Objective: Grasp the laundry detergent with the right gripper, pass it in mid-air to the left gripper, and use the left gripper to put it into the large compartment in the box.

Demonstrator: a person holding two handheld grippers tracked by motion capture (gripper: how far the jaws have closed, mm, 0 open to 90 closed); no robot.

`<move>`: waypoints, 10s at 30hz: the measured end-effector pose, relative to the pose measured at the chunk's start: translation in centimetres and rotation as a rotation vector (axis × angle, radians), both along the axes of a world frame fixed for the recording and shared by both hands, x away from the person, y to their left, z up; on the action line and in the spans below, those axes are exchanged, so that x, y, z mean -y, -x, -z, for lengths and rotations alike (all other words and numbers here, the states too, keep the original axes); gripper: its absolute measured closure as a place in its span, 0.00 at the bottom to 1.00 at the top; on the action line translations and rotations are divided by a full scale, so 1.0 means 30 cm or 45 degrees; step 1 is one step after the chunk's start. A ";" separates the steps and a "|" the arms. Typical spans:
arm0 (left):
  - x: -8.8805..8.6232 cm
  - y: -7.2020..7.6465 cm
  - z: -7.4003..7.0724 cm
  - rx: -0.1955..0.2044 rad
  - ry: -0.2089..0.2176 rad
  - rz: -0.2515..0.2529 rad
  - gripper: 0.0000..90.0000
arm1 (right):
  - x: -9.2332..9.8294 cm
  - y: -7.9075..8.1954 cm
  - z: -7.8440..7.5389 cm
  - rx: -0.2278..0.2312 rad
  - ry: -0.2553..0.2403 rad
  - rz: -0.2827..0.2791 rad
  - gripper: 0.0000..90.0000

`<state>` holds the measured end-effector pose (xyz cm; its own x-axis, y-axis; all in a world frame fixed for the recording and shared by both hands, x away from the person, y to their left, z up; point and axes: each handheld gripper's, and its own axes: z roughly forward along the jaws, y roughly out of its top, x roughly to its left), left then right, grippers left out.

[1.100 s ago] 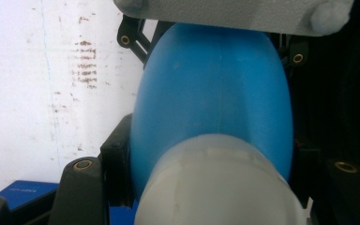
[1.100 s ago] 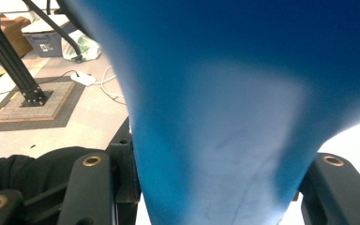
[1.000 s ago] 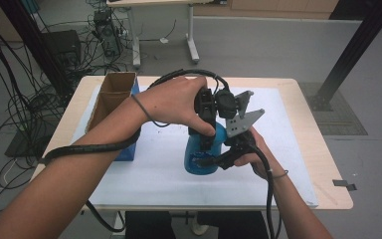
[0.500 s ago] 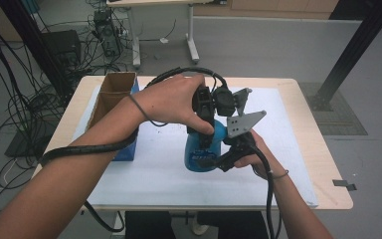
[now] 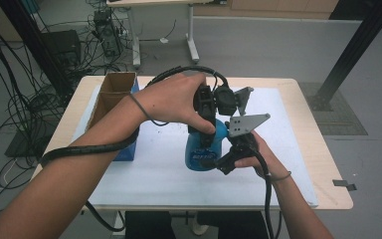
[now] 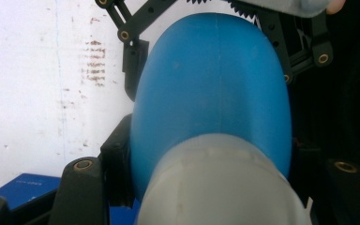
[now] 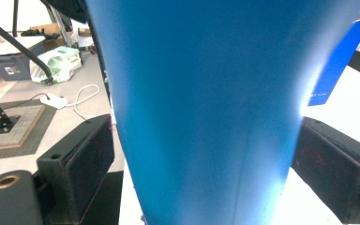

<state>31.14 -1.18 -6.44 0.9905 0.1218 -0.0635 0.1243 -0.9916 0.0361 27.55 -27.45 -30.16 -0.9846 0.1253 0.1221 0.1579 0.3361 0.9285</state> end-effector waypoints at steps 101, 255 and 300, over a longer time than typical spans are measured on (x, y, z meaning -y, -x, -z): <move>-0.645 -0.244 -0.354 0.214 0.089 -1.522 0.42 | 0.109 0.037 0.042 0.017 -0.016 0.132 0.03; -0.808 -0.399 0.371 -0.021 -0.214 -1.842 0.42 | 0.080 0.042 0.050 0.006 0.023 0.157 0.03; -0.789 -0.385 0.412 -0.001 -0.218 -1.840 0.42 | 0.077 0.038 0.073 -0.013 0.018 0.157 0.04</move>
